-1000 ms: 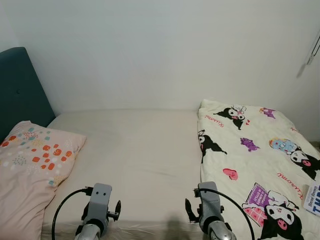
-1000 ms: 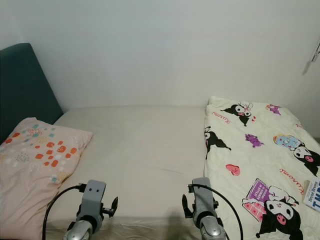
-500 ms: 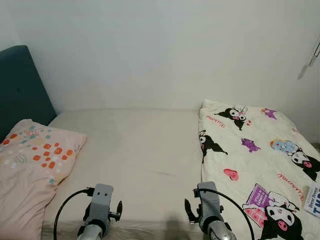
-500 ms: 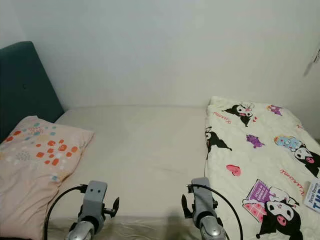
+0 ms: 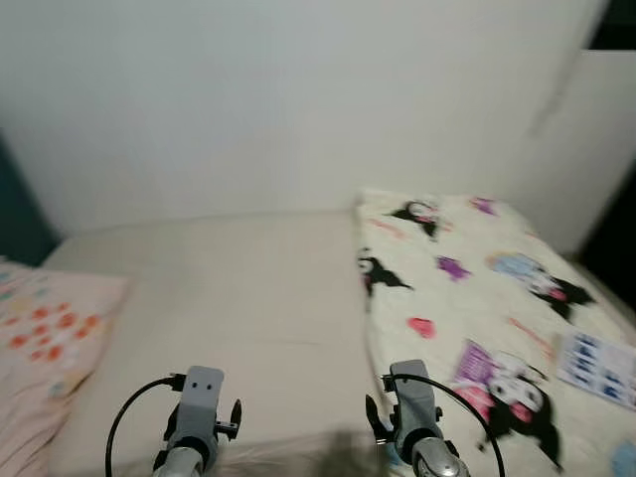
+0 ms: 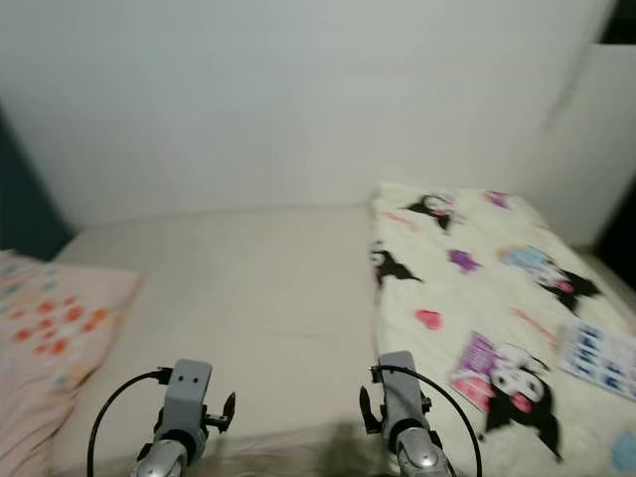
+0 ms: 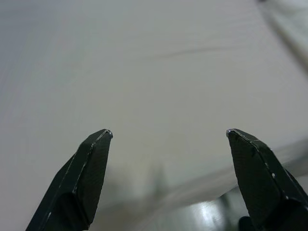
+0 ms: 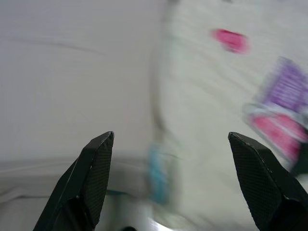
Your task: Clean up the room
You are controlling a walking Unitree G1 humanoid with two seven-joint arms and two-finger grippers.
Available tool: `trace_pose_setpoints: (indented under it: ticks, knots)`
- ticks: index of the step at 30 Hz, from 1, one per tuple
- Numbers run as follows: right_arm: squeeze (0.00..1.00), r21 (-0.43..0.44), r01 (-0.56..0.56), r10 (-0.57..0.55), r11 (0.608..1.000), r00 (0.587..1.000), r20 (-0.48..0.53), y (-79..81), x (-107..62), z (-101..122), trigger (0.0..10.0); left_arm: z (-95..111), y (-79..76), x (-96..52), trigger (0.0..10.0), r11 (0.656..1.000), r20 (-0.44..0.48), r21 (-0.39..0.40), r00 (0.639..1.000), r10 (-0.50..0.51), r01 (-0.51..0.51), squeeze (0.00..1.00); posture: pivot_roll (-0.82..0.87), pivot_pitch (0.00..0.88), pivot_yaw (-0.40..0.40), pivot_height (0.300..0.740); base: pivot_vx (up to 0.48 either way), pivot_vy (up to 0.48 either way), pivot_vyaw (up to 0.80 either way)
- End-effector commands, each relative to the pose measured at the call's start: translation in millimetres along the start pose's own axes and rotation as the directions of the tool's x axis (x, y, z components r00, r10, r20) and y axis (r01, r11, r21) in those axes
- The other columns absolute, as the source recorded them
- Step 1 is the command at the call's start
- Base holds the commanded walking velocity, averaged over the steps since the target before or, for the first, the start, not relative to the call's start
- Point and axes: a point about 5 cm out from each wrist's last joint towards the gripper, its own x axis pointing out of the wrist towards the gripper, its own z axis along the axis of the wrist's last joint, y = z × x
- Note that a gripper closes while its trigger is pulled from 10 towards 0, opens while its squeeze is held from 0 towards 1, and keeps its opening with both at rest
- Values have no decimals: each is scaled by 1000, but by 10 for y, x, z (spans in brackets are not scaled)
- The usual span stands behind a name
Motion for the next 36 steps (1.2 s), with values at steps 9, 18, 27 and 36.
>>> trace_pose_setpoints:
  ticks: [9,18,27,36]
  knots:
    - [0,11,-7,7,1000,1000,-27,5,0,-30,10000,-7,32,-9,10000,1000,-8,-3,1000,14,-14,0,-23,45,-33,740,0,0,-800]
    - [0,13,-49,50,999,999,-10,44,16,12,10000,9,67,-12,10000,999,3,-10,999,36,-36,0,-18,43,-36,740,0,0,-89]
    - [0,-101,-171,171,980,985,-5,197,19,43,10000,44,97,2,10000,997,14,-22,997,73,-73,0,-15,42,-41,740,0,0,711]
    - [0,-65,-177,178,982,984,3,198,20,51,10000,49,91,14,10000,996,4,-27,996,84,-84,0,-13,43,-39,740,0,0,97]
